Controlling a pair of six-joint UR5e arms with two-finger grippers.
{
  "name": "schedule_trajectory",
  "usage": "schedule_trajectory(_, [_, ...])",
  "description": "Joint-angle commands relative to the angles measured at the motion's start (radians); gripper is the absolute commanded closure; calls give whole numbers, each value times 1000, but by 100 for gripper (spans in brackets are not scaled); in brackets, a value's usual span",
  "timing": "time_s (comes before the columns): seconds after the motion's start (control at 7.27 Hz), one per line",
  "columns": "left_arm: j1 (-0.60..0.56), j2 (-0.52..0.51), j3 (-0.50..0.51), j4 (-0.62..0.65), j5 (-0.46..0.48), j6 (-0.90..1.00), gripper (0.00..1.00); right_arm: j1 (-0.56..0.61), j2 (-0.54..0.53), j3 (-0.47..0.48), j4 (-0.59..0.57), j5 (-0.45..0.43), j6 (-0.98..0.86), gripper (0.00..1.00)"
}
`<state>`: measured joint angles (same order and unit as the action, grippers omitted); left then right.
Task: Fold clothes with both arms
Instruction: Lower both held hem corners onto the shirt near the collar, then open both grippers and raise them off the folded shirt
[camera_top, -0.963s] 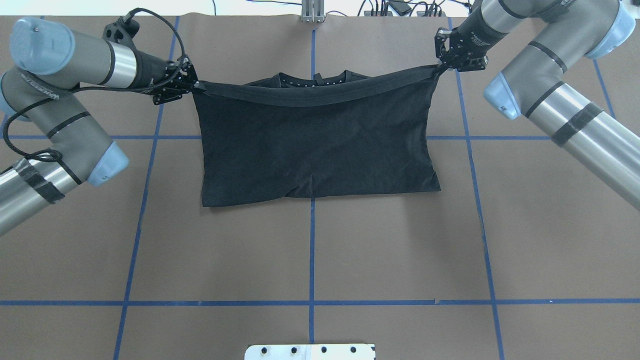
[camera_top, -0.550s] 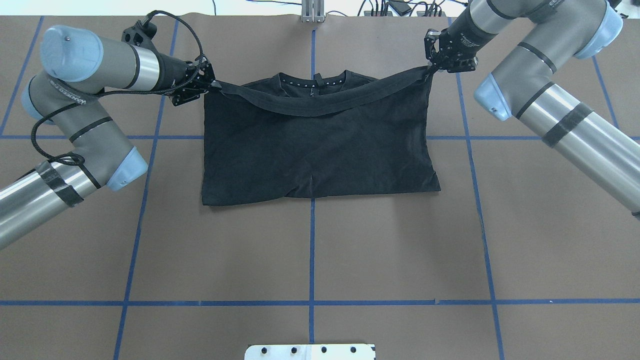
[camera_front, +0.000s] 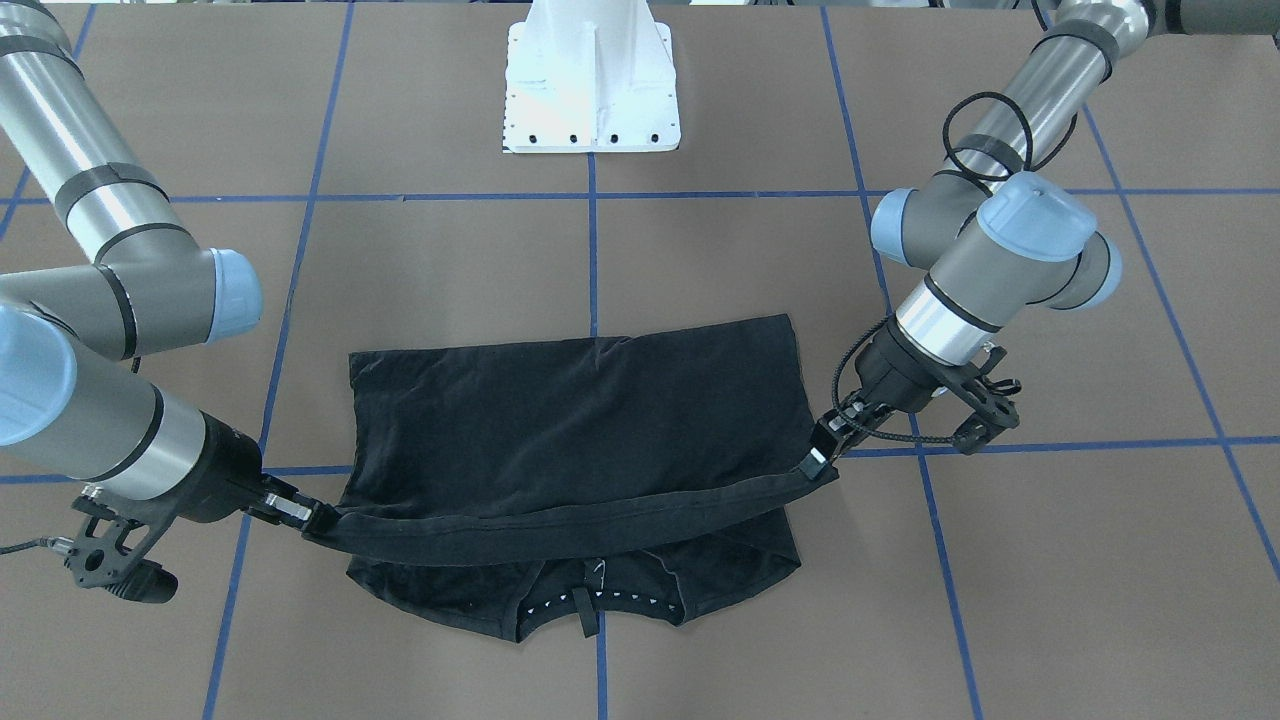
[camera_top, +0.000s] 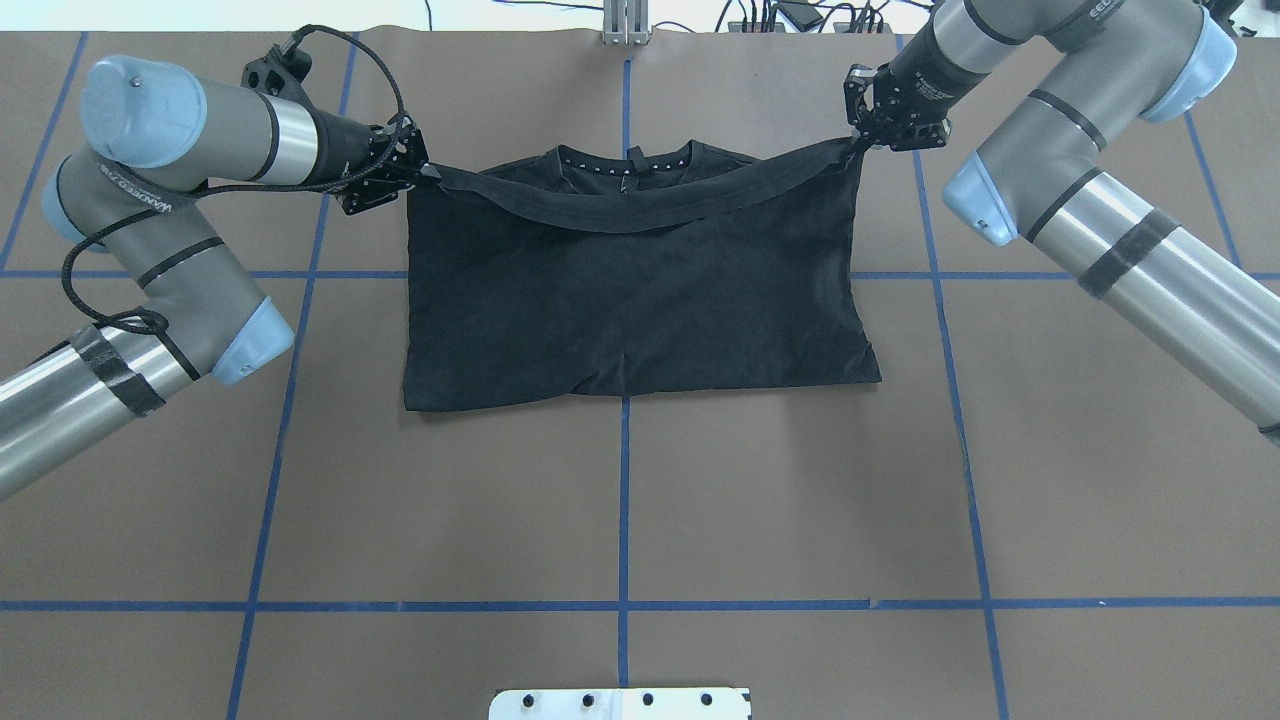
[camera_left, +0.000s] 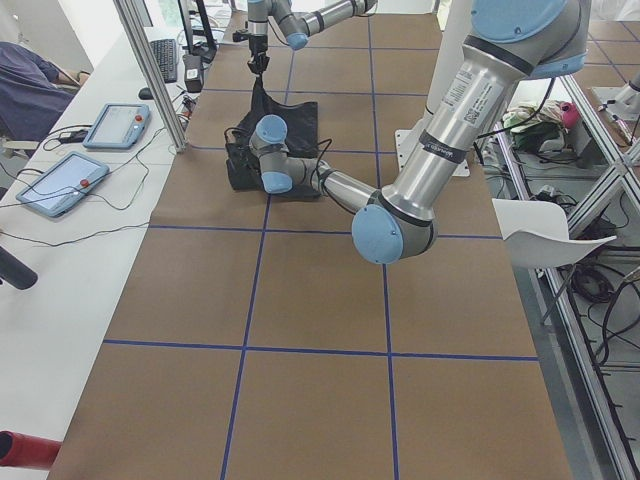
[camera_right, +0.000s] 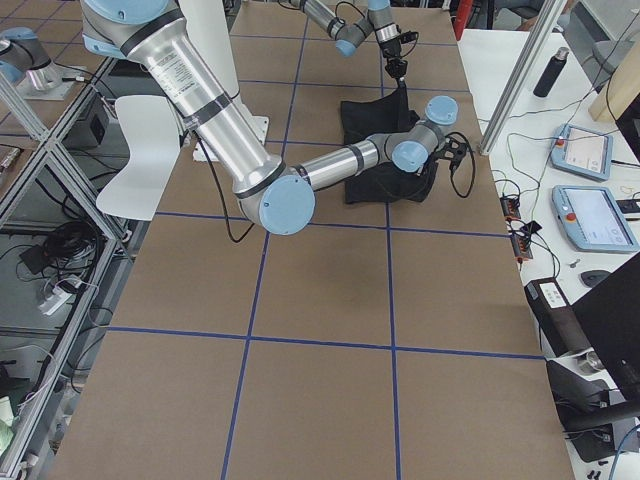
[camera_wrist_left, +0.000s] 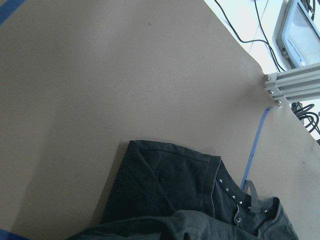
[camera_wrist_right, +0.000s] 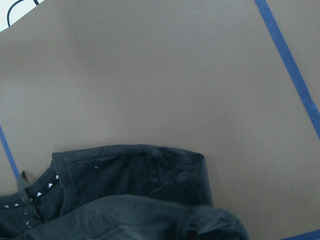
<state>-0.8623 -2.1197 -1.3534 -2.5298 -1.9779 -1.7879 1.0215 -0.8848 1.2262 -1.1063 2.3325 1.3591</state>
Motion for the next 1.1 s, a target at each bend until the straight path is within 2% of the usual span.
schedule_trajectory(0.0, [-18,0,-7,2,-6,5,0,3,16,-8,-1,11,2,0])
schedule_trajectory(0.41, [-44,0,-13,2,-25,8,0,8,-2,4,3,37,-3,0])
schedule_trajectory(0.55, [-46,1,-36,25,-27,8,0,8,-38,40,2,57,0,0])
schedule_trajectory(0.83, [-46,3,-117,122,-26,8,0,-96,-228,230,0,39,-8,0])
schedule_trajectory(0.96, [-46,4,-156,162,-26,8,0,-151,-270,258,2,34,-9,0])
